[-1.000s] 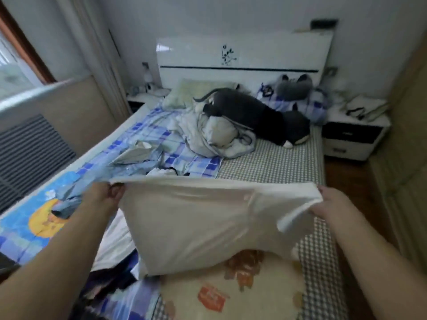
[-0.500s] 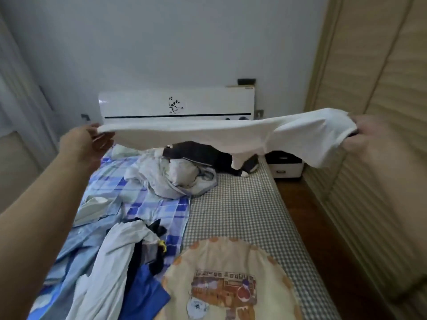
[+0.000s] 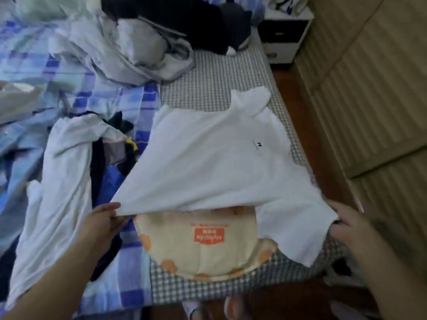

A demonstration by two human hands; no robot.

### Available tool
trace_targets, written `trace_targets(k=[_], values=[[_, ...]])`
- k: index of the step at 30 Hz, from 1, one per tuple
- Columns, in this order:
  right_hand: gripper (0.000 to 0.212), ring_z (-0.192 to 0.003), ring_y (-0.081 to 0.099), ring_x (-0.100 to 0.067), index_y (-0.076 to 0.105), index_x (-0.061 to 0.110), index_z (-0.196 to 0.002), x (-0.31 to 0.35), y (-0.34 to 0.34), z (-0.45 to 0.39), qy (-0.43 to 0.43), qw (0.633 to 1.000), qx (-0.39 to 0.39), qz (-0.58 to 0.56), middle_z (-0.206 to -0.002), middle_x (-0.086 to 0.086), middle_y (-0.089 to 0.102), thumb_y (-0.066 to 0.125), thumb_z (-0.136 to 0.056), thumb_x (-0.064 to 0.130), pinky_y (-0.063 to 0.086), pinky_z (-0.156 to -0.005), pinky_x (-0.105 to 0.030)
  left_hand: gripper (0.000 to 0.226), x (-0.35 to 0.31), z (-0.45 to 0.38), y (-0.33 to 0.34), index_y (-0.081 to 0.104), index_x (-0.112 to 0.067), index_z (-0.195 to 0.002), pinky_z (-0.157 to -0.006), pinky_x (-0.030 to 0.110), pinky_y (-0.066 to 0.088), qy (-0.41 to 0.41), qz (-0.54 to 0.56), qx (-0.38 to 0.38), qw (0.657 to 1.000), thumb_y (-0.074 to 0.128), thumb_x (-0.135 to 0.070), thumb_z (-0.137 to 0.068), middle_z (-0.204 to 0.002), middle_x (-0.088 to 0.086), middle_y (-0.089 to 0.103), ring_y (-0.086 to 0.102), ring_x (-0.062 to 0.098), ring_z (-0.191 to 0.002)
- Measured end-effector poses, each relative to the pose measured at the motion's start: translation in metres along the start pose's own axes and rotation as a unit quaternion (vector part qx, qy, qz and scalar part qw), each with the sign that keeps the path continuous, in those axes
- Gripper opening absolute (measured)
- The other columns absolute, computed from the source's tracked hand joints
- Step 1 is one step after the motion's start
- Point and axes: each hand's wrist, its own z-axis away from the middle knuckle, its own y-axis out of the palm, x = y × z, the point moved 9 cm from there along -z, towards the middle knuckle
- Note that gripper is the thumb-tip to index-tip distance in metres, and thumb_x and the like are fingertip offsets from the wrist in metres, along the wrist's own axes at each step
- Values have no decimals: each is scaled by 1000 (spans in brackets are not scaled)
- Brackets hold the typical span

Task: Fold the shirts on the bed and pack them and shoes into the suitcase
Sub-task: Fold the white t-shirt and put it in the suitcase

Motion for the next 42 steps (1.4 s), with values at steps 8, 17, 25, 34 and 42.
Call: trace_targets(k=[8,17,25,34,42], values=[[29,-97,73,-28,74,19,-113,-124,-25,-42,16,981,-109,160,-109,-6,77,64,-96,41,61,-77,-40,18,128,-48,11,60,-6,-113,-62,33,55,-55,-15,-56,997,52,3,-100,-85,19,63,63,26,-66],[39,-107,58,-40,56,-5,-128,-38,-50,14,-211,813,-298,453,-126,-27,59,46,-103,24,48,-87,-43,22,96,-30,-22,73,-8,-104,-85,37,58,-28,-64,-111,991,58,4,-92,-103,21,72,74,35,-90],[34,-90,60,-26,59,5,-131,-96,-76,11,-75,832,-183,518,-114,-10,62,58,-102,23,55,-73,-38,34,117,-14,-37,69,-13,-121,-90,47,56,-3,-249,-133,959,49,-7,-95,-114,20,71,67,39,-95],[12,-75,63,-28,64,8,-90,-28,-69,-30,-39,847,-164,504,-86,-15,67,59,-96,18,53,-70,-40,31,164,77,97,61,0,-126,-78,40,51,26,-413,19,910,59,-7,-96,-108,19,68,64,38,-91],[42,-100,67,-27,64,7,-123,38,-21,-155,-60,941,-92,320,-116,-8,68,80,-85,19,58,-90,-44,15,268,129,275,65,-2,-95,-70,36,50,-113,-52,111,986,67,-17,-97,-85,14,69,64,26,-77]])
